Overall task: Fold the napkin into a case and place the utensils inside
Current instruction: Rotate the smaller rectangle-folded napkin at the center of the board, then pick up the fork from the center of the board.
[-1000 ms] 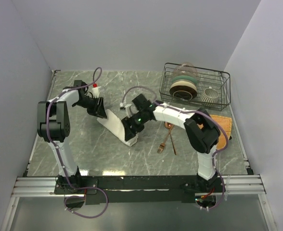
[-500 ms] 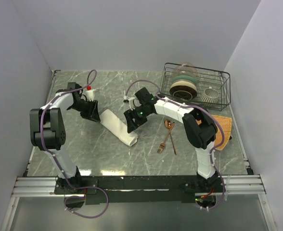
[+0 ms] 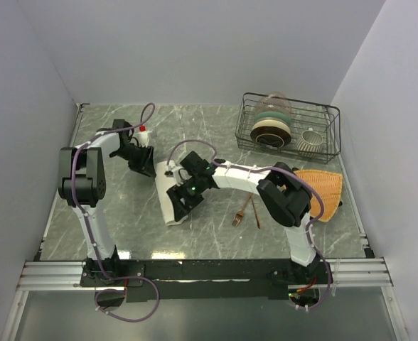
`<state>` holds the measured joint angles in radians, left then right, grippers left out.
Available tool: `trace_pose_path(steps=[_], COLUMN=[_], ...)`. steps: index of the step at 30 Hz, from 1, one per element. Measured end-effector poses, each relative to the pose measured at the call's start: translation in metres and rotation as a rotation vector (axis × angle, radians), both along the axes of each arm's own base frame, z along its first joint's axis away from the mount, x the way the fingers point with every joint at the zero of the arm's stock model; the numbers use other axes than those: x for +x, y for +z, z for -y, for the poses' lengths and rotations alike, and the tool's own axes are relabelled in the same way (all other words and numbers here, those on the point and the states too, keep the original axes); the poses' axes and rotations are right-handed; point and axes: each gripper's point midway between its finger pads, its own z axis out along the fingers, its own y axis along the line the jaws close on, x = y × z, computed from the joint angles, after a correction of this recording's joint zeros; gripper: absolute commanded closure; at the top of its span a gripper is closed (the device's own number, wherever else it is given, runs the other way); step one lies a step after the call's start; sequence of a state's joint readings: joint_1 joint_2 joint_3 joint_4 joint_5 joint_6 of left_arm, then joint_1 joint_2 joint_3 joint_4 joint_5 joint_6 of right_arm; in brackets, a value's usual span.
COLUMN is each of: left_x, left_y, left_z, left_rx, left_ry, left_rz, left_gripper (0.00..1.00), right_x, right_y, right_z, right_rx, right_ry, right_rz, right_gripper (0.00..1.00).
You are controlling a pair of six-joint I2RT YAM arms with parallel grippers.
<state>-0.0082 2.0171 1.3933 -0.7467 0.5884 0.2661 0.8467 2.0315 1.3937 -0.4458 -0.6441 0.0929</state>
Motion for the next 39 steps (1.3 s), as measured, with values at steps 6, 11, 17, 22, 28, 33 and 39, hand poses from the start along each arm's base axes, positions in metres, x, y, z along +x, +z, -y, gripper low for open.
trace_pose_path(steps=[6,11,17,22,28,33,39], left_x=[0.010,0.022,0.047,0.024,-0.003,-0.017,-0.034], left_y=[0.003,0.035,0.192,0.299,0.308,0.284,0.255], left_z=[0.010,-0.001,-0.013,-0.005,0.007,0.016,0.018], left_rx=[-0.019,-0.085,-0.091,-0.092,-0.129,-0.189,-0.210], left_ry=[-0.013,0.074,0.099,0.020,-0.084,-0.117,-0.125], left_rz=[0.032,0.158,0.671,0.999,1.017,0.896,0.760], left_gripper=[0.52,0.44,0.33,0.31,0.32,0.36,0.35], right_x=[-0.002,0.034,0.080,0.057,0.038,0.022,0.032], right_y=[0.005,0.033,0.174,0.221,0.127,0.065,0.024], right_z=[-0.014,0.017,0.066,0.120,0.198,0.230,0.230], right_rx=[0.006,-0.005,0.156,0.181,-0.076,-0.122,-0.069], right_ry=[-0.012,-0.127,-0.262,-0.094,0.348,0.736,0.996], right_rz=[0.014,0.127,0.552,0.890,0.928,0.871,0.828], right_gripper=[0.09,0.00,0.00,0.00,0.05,0.12,0.24])
